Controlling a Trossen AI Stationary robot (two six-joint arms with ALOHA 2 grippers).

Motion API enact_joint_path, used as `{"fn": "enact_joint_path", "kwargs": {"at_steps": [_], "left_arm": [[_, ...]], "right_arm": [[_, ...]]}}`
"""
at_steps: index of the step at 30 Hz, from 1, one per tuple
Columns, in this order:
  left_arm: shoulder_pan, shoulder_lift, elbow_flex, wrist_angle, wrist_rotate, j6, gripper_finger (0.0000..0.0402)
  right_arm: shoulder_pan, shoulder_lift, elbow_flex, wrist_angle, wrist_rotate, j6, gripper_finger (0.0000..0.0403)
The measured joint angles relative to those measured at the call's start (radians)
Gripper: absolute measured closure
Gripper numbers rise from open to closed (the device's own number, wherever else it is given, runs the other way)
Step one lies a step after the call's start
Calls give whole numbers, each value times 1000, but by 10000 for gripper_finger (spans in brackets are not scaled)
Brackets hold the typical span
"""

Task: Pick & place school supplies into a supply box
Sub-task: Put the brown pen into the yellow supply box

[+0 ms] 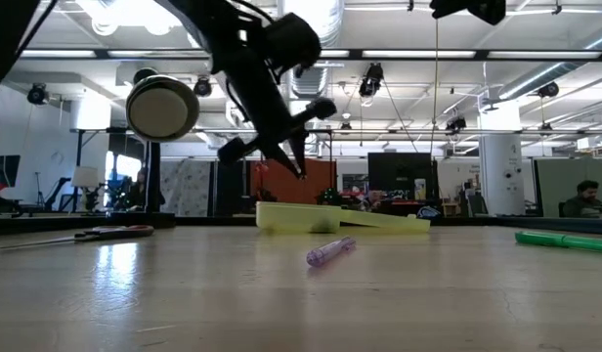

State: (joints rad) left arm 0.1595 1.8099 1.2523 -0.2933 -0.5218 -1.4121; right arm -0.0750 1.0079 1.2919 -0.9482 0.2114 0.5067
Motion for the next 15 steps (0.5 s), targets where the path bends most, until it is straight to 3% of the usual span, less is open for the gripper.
{"fn": "enact_joint_path", "kwargs": {"at_steps": [9, 15], "left_arm": [[33, 167, 257, -341, 3, -7, 397], [47, 249, 384, -477, 46, -9, 397]], "right_arm": [[0, -33, 0, -18, 1, -14, 333], [0, -52, 0, -22, 0, -14, 332]]}}
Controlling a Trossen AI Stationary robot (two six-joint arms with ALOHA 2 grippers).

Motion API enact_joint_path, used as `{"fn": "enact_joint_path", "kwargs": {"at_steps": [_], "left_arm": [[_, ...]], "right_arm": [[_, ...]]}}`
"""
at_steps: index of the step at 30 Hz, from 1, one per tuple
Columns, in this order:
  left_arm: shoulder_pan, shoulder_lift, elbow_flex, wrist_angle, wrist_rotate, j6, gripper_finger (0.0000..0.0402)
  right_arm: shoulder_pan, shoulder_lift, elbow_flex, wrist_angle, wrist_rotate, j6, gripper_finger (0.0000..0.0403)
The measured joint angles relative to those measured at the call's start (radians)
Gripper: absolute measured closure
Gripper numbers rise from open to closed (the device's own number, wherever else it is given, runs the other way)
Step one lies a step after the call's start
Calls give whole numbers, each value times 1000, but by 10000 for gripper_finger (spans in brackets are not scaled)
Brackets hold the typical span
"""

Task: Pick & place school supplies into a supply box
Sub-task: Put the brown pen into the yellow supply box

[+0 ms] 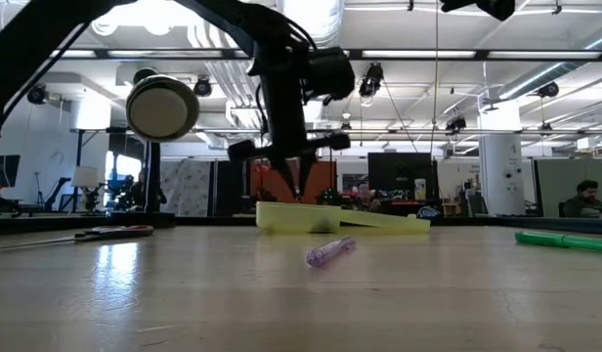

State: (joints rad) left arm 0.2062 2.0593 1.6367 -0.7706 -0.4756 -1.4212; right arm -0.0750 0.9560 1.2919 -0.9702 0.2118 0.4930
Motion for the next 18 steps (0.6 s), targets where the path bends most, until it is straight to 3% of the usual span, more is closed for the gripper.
{"fn": "enact_joint_path", "kwargs": {"at_steps": [6, 18], "left_arm": [[4, 58, 53, -171, 8, -69, 397], [6, 59, 45, -174, 18, -53, 397]], "right_arm": [[0, -11, 0, -4, 0, -7, 326], [0, -33, -3, -28, -1, 0, 333]]}}
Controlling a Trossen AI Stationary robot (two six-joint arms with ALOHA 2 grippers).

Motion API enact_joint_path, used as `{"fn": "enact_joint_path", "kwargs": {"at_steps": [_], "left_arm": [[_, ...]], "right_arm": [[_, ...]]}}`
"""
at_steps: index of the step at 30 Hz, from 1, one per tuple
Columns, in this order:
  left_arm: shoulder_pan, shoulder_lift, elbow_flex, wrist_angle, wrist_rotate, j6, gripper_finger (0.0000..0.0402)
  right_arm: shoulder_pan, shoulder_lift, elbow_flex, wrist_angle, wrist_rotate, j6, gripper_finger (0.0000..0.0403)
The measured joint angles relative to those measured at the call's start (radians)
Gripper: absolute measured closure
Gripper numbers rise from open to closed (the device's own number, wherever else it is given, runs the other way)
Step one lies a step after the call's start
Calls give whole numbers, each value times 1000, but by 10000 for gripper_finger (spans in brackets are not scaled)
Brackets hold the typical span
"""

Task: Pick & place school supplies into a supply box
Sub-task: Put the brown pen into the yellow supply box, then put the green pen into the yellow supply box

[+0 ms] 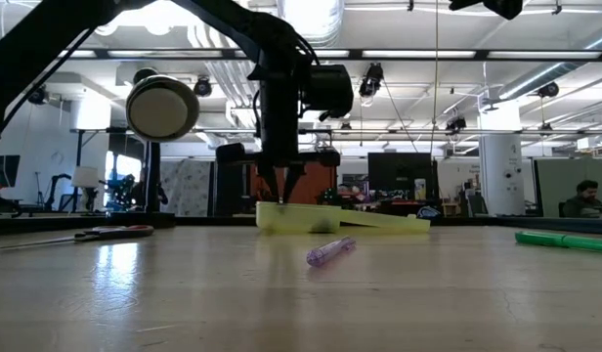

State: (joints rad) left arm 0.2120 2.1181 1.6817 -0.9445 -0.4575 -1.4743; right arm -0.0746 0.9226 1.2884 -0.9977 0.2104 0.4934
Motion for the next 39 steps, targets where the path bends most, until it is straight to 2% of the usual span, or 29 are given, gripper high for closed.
{"fn": "enact_joint_path", "kwargs": {"at_steps": [10, 16, 19, 29, 39], "left_arm": [[2, 0, -5, -32, 8, 14, 397], [11, 0, -59, 55, 100, 50, 386], [11, 0, -80, 71, 110, 32, 371], [9, -1, -83, 69, 93, 25, 357], [3, -11, -62, 79, 24, 59, 355]], "right_arm": [[0, -5, 0, 1, 0, -2, 328], [0, -5, 0, 2, 0, -7, 335], [0, -5, 0, 2, 0, -7, 332], [0, -5, 0, 2, 1, -8, 329], [0, -5, 0, 6, 1, -22, 331]]}}
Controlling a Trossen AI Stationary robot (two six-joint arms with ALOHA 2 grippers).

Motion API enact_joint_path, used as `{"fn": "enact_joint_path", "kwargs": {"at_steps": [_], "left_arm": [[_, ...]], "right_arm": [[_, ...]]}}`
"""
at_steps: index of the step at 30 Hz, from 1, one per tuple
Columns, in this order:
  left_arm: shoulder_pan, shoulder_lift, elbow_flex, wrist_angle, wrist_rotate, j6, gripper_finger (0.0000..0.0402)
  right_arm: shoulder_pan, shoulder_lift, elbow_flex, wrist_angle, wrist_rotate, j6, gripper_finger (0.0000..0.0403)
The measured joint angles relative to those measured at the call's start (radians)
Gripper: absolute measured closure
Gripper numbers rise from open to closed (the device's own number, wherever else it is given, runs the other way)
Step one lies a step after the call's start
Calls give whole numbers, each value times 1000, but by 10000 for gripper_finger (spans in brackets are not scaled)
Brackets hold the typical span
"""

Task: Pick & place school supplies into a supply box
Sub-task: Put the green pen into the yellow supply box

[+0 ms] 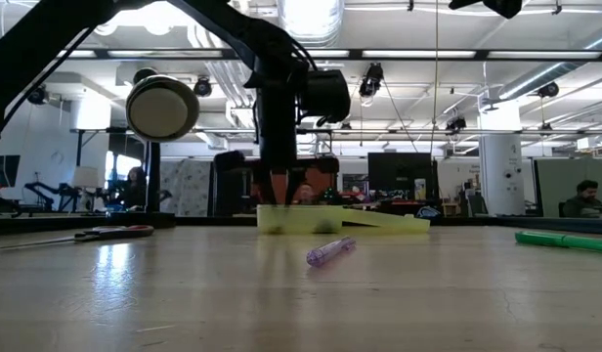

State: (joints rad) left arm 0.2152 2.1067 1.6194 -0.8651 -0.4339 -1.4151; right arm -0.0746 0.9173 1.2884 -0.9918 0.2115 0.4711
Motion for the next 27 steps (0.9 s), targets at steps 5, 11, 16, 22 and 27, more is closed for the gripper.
{"fn": "enact_joint_path", "kwargs": {"at_steps": [5, 11, 16, 22, 27], "left_arm": [[-4, -21, 4, -14, -58, 9, 355], [-23, -121, -3, -15, -233, 32, 355], [-69, -221, -3, -8, -364, 55, 355], [-145, -333, -4, 4, -460, 233, 355], [-214, -406, -4, 8, -494, 442, 355]], "right_arm": [[0, 0, 0, 1, 0, 6, 325], [0, 0, 0, 1, 0, 24, 331], [0, 4, 0, 1, 1, 49, 335], [0, 33, 0, 1, 1, 53, 328], [0, 81, -2, 1, 0, 119, 326]]}}
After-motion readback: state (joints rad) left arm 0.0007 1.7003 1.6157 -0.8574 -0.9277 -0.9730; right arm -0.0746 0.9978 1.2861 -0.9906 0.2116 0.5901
